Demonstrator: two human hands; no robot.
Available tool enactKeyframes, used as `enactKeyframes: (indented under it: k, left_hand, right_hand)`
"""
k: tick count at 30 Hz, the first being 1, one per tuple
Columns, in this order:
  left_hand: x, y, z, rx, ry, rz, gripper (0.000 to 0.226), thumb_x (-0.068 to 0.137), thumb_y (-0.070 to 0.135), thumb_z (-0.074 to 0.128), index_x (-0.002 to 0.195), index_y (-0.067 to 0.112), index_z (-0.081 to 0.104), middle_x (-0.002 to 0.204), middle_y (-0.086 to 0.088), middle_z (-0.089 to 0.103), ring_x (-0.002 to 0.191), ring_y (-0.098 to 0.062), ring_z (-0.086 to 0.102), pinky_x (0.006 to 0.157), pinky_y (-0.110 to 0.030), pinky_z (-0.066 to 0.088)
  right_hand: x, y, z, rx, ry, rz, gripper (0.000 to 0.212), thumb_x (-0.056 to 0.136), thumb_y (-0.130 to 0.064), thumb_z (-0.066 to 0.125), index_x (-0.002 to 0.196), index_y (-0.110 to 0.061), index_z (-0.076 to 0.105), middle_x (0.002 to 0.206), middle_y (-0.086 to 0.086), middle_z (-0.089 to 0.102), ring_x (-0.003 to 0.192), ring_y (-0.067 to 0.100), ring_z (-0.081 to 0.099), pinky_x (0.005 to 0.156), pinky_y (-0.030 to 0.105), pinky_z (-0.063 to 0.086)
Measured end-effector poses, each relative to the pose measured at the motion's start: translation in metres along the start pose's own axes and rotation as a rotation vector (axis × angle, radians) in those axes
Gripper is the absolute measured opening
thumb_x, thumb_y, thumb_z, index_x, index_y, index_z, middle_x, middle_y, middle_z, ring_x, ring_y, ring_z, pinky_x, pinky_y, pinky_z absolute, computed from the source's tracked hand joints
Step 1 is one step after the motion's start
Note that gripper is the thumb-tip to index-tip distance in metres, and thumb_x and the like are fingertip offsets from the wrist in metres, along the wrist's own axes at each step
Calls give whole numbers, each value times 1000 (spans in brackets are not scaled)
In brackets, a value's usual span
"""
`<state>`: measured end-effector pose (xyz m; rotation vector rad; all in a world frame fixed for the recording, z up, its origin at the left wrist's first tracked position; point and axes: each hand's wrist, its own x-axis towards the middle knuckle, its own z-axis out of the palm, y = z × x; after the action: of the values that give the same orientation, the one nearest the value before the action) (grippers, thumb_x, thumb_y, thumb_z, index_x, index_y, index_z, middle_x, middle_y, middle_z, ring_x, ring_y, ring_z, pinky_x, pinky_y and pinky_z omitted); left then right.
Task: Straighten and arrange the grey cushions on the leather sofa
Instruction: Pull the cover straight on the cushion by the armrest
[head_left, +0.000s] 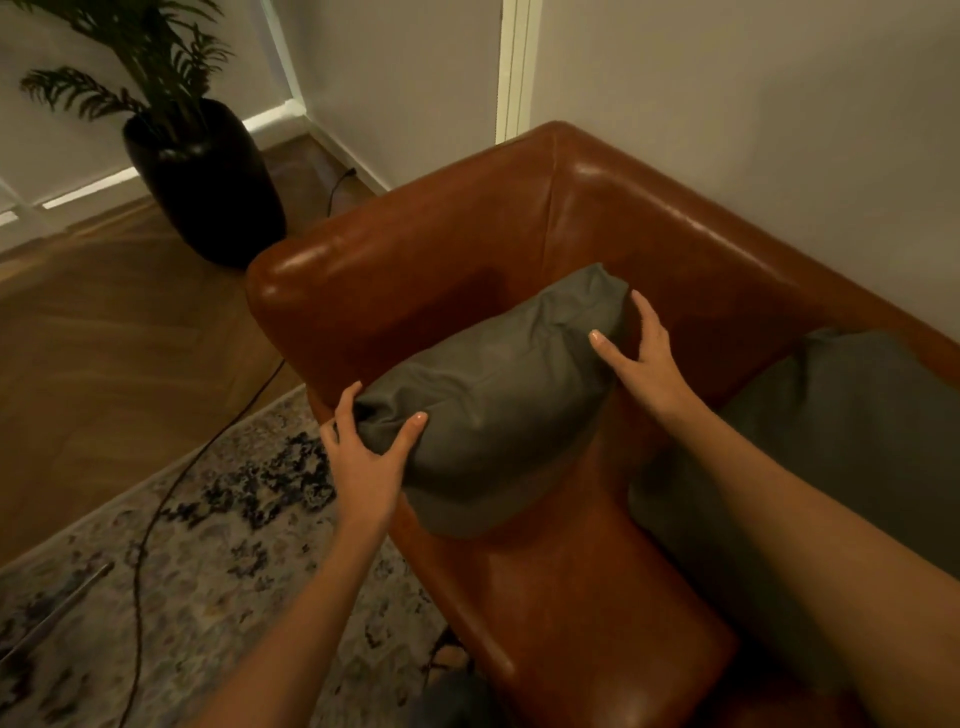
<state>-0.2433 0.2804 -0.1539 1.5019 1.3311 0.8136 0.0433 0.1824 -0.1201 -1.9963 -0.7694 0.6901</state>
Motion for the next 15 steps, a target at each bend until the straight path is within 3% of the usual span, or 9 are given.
enactKeyframes:
  k: [3, 7, 11, 15]
  left_hand:
    - [-1, -9, -9, -52, -32, -11, 89, 74, 50, 74, 148, 40, 26, 150, 4, 30, 136, -17, 37, 109, -37, 37]
    - [3, -20, -24, -255, -139, -127, 104, 73, 41, 73, 152, 43, 5, 160, 8, 19, 142, -13, 30, 113, -40, 35]
    - [20, -25, -26, -211, -275, -125, 101, 71, 40, 74, 150, 40, 10, 150, 15, 30, 130, -4, 41, 94, -16, 42]
    - [45, -23, -18, -268, -287, -127, 100, 63, 42, 80, 139, 50, 15, 131, 28, 41, 114, 4, 50, 85, -15, 46]
  right_hand:
    - [17, 2, 19, 289, 2, 111, 100, 81, -57, 69, 154, -40, 2, 162, -1, 14, 145, 25, 25, 117, 44, 29]
    - [33, 10, 37, 336, 142, 213, 119, 62, -64, 78, 154, -36, 8, 158, 2, 23, 140, 25, 35, 114, 48, 36]
    - [54, 11, 38, 235, 138, 230, 110, 60, -75, 76, 150, -45, 20, 154, 0, 25, 139, 27, 34, 112, 53, 35]
    - [71, 10, 45, 401, 159, 216, 100, 61, -66, 81, 146, -42, 34, 147, 0, 39, 129, 23, 47, 108, 47, 44]
